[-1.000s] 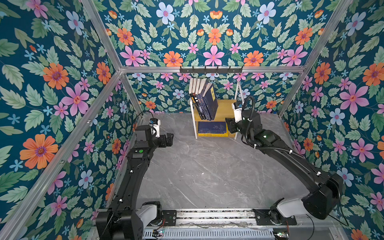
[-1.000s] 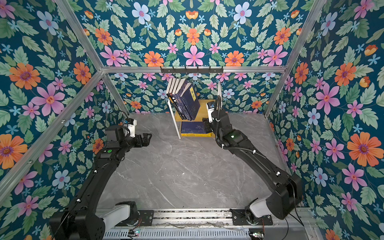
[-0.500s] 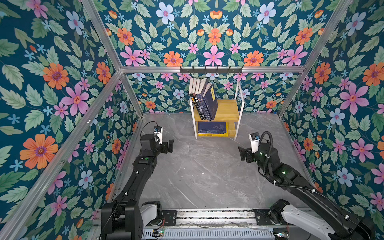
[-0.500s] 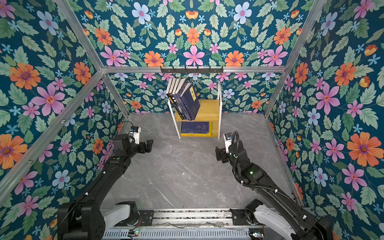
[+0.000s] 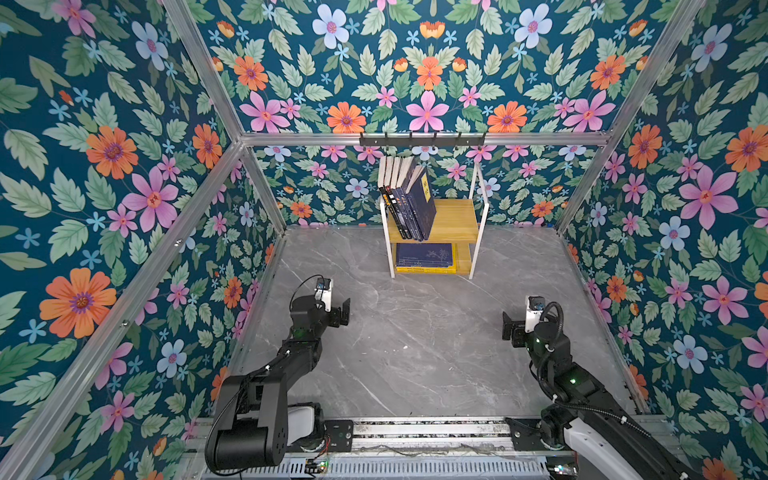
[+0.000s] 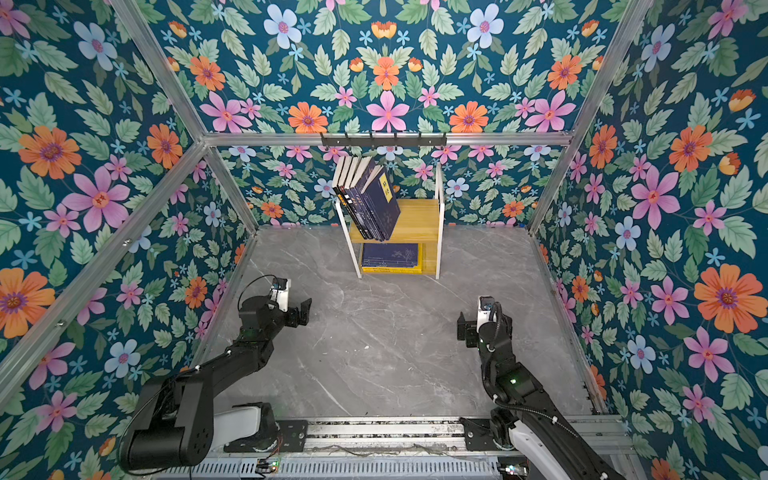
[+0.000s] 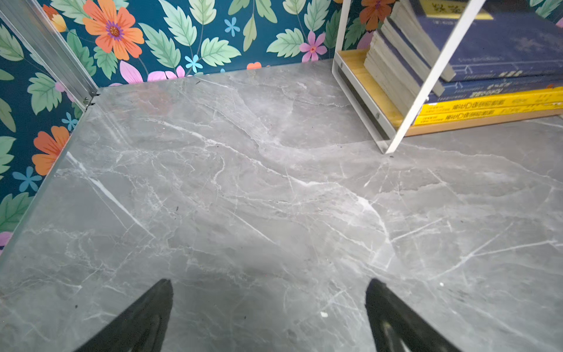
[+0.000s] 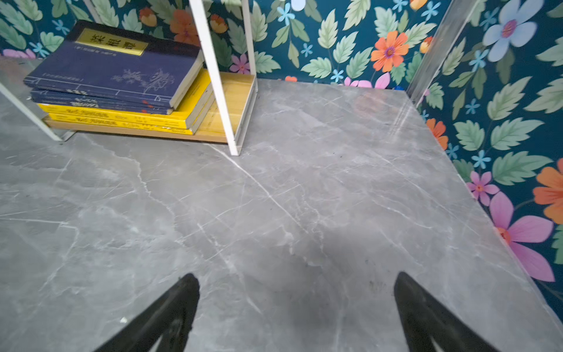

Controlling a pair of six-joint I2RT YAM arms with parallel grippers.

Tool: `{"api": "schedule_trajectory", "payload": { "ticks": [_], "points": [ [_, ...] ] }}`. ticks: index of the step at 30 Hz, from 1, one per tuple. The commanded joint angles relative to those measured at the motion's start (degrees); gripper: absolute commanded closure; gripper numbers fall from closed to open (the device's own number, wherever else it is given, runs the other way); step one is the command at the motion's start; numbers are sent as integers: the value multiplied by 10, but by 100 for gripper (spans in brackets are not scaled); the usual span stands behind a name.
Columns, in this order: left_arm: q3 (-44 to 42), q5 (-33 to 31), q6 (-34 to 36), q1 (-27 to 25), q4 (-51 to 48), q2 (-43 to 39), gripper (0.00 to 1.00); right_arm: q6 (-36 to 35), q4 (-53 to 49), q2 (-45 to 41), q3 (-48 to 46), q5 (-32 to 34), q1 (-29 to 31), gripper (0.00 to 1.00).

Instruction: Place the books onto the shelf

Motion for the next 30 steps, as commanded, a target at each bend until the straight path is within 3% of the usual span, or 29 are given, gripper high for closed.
{"api": "schedule_trajectory", "payload": {
  "ticks": [1, 9, 12, 15, 19, 21, 24, 30],
  "points": [
    [-17, -1, 16, 0, 140, 28, 0, -24, 79, -12, -25, 13, -33, 1],
    [-14, -33, -8, 0, 215, 78, 0, -18, 183, -10, -96, -45, -130, 1],
    [-52, -27, -21, 0, 360, 130, 0, -11, 226, 3, -110, -69, -158, 1],
    [-51, -67, -35, 2, 350, 132, 0, -9, 251, 22, -114, -74, -169, 1],
    [-67, -85, -44, 2, 457, 195, 0, -8, 314, 83, -112, -109, -200, 1],
    [-37, -92, -45, 2, 351, 172, 0, -7, 323, 116, -99, -124, -203, 1],
    [-13, -132, -68, 6, 327, 183, 0, -21, 367, 177, -85, -133, -205, 1],
    [-13, -134, -69, 7, 327, 182, 0, -31, 444, 294, -51, -156, -205, 1]
  ]
}}
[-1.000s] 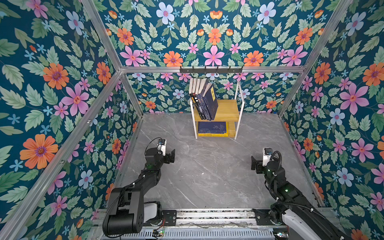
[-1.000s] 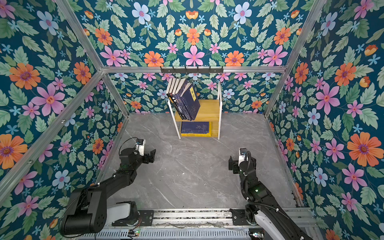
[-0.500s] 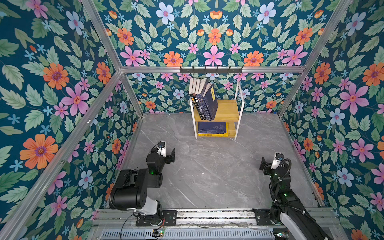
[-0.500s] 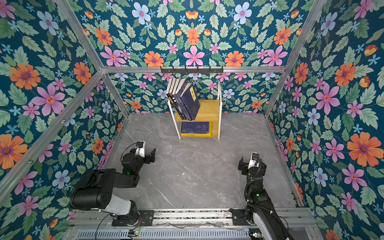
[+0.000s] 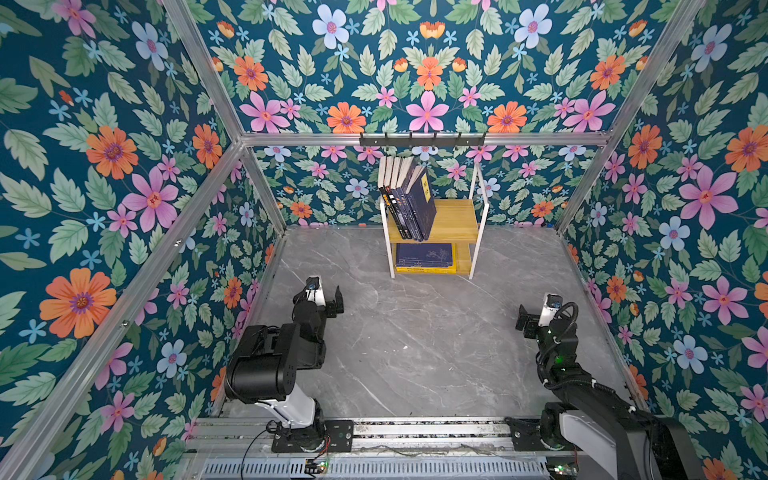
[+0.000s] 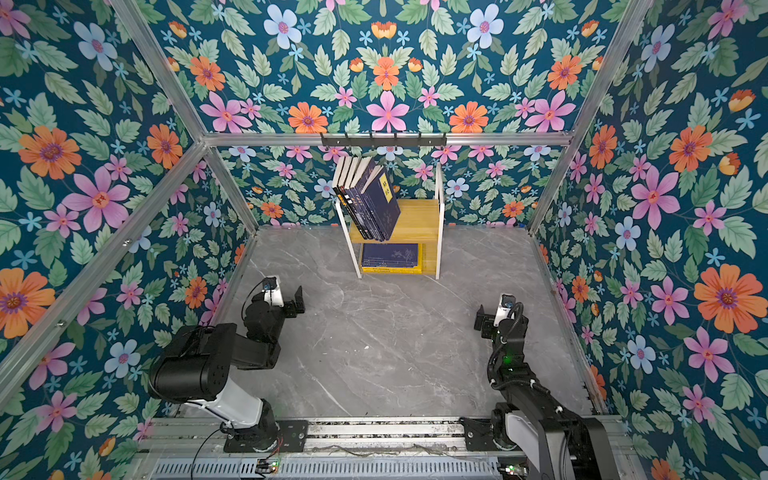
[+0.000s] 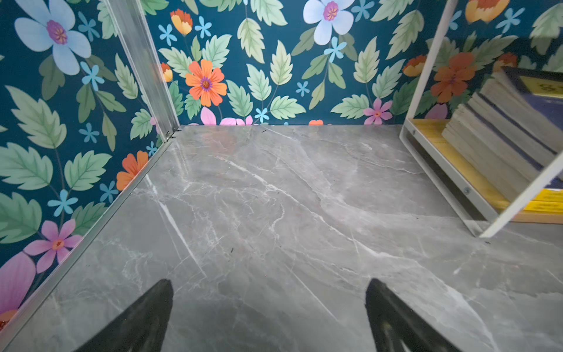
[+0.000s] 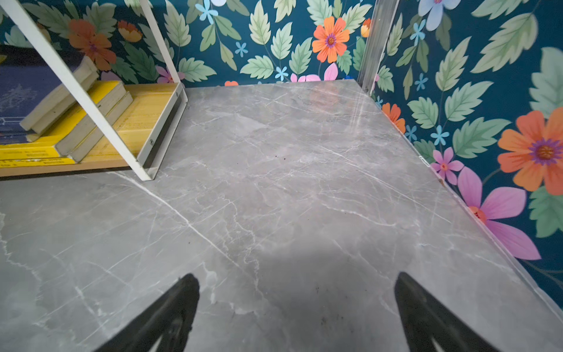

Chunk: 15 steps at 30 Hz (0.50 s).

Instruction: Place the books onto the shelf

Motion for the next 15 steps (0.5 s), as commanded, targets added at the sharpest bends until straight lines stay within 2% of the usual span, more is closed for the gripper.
{"api": "schedule_trajectory", "payload": {
  "ticks": [1, 6, 10, 13, 15],
  "points": [
    [1, -13, -9, 0, 3, -1, 0, -5, 95, 42, 13, -23, 0, 1],
    [1, -13, -9, 0, 3, -1, 0, 8, 150, 120, 29, -39, -3, 1],
    [2, -13, -9, 0, 3, 0, 0, 15, 151, 162, 50, -18, -4, 1],
    [3, -9, -11, 2, 1, 0, 0, 5, 183, 181, 43, -45, -4, 2],
    [1, -10, -11, 2, 2, -1, 0, 8, 204, 172, 32, -40, -4, 2]
  ]
}}
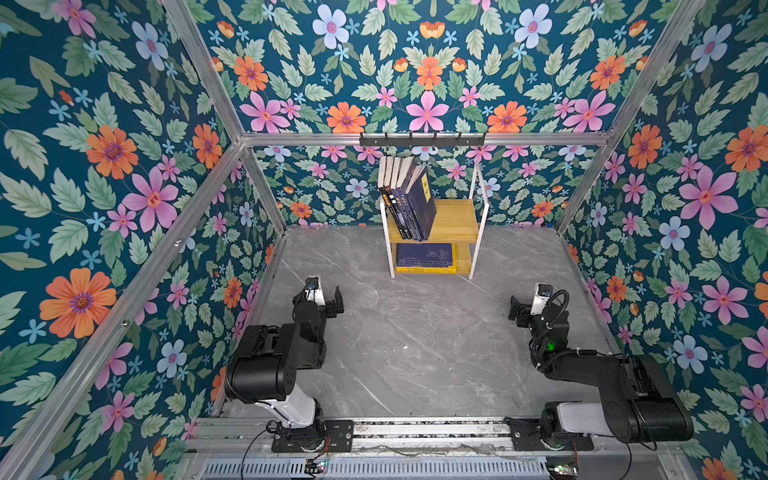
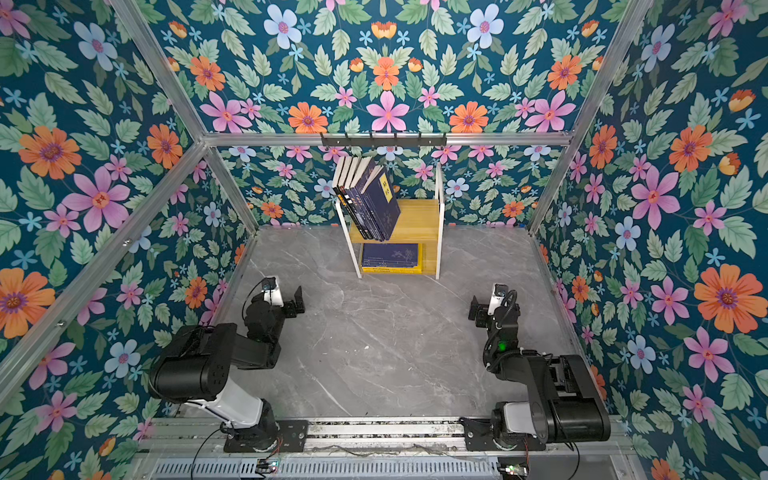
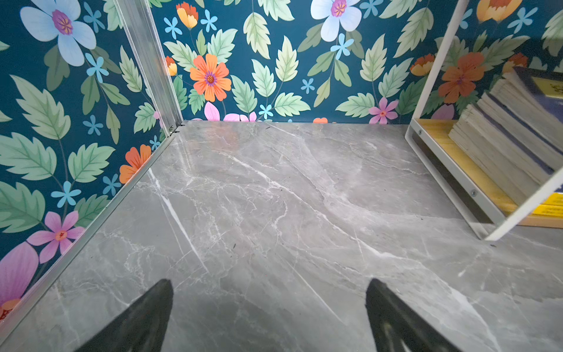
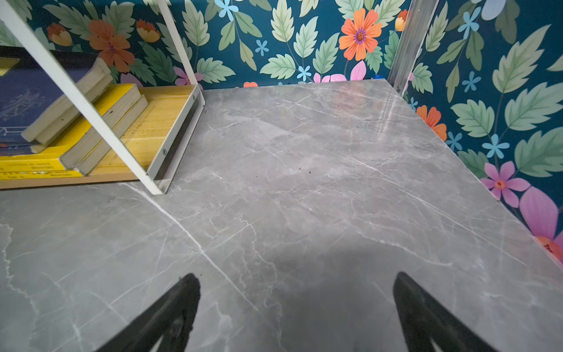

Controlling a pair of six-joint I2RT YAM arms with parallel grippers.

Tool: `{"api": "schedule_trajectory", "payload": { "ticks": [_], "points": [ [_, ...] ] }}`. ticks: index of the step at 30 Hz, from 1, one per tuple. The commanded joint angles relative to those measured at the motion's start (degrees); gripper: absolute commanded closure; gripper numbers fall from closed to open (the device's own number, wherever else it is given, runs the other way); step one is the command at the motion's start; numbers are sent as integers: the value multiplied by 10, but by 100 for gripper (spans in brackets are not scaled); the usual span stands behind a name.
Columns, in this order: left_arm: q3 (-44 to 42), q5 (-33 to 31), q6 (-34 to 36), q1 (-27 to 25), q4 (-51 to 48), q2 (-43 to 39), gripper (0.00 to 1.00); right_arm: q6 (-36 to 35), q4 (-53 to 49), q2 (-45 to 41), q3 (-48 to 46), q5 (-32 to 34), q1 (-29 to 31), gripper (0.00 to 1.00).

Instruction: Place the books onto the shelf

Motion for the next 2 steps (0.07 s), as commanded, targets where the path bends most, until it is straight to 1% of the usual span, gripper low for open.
{"api": "schedule_trajectory", "payload": {
  "ticks": [1, 2],
  "points": [
    [1, -4, -5, 1, 4, -1, 0, 7, 51, -14, -6, 2, 0, 2],
    [2, -11, -7, 0, 3, 0, 0, 10, 41, -24, -3, 7, 0, 2]
  ]
}}
